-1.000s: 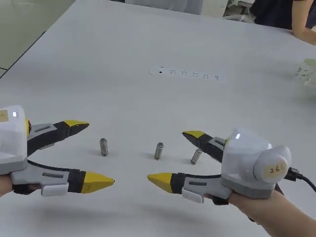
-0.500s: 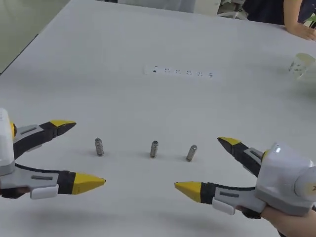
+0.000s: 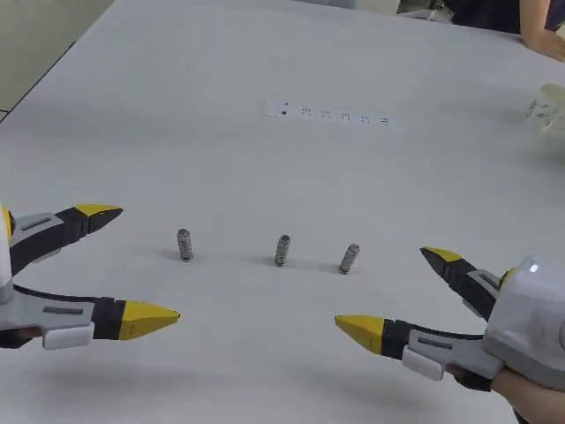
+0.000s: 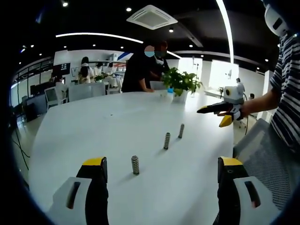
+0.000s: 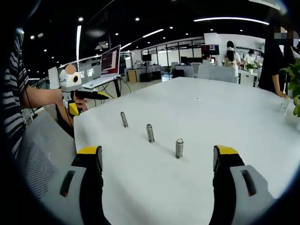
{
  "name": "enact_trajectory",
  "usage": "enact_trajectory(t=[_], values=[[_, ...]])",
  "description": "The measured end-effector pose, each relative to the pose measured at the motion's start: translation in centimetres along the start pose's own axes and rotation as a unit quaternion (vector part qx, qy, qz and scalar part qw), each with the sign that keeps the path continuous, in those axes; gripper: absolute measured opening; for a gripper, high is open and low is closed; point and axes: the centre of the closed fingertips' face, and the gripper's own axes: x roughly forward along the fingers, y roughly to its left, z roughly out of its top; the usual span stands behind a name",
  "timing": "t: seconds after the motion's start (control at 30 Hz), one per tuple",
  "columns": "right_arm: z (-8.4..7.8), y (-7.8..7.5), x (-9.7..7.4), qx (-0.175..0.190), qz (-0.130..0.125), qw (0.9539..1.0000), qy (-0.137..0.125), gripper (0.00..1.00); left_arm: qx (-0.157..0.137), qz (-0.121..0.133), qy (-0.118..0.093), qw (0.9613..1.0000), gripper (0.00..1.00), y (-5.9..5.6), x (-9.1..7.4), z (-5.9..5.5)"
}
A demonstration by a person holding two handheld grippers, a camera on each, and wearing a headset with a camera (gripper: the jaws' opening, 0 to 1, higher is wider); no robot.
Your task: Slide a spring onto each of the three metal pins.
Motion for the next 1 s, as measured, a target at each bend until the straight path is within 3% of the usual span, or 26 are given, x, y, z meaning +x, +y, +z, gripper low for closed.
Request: enact_trajectory(t=[0.2, 0.43, 0.63, 1.0], values=[[-0.1, -0.7, -0.3, 0.005, -0.017, 0.9998, 0.005, 1.0, -0.006, 0.008, -0.008, 0.9999, 0.97, 0.3, 0.0, 0.0], [0.1, -0.3, 0.0, -0.006, -0.009, 0.9999, 0.012, 0.99, -0.009, 0.005, -0.006, 0.9999, 0.97, -0.1, 0.1, -0.3], [0.4, 0.3, 0.4, -0.019, 0.0, 0.9997, 0.017, 0.99, -0.012, 0.012, -0.008, 0.9998, 0.97, 0.3, -0.3, -0.3], [0.5, 0.1, 0.5, -0.007, -0.004, 0.9999, 0.014, 0.98, -0.015, 0.011, -0.009, 0.9998, 0.96, 0.1, 0.0, -0.2]])
